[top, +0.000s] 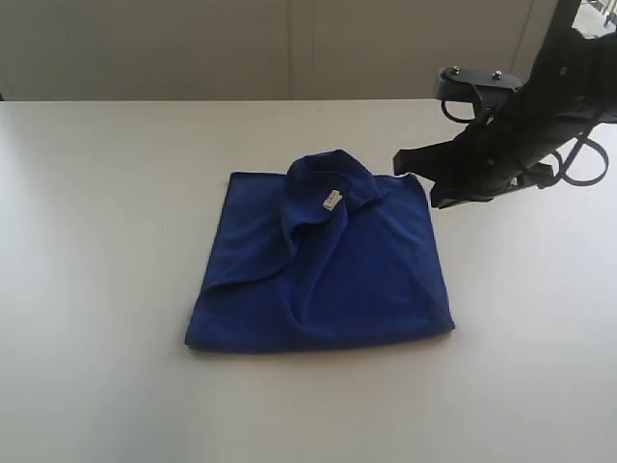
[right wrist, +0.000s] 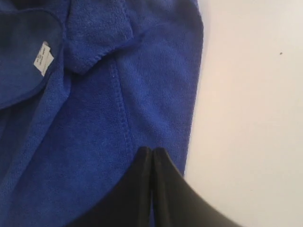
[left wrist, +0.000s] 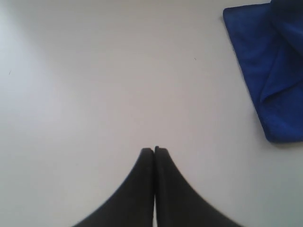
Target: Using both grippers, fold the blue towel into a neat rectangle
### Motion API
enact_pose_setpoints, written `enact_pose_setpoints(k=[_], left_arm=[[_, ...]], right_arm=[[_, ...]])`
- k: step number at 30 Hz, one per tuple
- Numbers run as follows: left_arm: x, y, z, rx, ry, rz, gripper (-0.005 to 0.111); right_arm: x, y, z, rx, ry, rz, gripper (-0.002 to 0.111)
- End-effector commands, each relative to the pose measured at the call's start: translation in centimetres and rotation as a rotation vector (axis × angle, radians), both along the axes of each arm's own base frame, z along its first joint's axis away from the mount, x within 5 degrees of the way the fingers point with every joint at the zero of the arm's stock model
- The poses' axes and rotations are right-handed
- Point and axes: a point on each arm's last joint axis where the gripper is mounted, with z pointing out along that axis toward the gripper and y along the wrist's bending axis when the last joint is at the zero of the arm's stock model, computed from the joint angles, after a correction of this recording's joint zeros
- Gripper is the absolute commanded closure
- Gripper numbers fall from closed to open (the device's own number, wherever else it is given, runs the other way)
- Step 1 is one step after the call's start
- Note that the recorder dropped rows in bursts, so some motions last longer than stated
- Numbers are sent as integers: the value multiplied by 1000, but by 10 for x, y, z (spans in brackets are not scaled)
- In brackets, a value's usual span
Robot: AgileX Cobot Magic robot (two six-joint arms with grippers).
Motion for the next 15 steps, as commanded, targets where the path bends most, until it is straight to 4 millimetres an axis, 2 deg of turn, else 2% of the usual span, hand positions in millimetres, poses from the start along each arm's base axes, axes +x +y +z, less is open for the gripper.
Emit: enact_pose_setpoints(k=[1, 9, 15], left_arm=[[-1, 0, -2, 3, 8, -1, 107], [-1, -1, -1, -18, 7, -3, 107], [3, -3, 4, -59, -57, 2, 107]], right_arm=[[-1, -4, -2, -10, 13, 2, 108], [-9, -5, -19, 2, 14, -32, 108], [-8, -5, -22, 16, -16, -56, 108]])
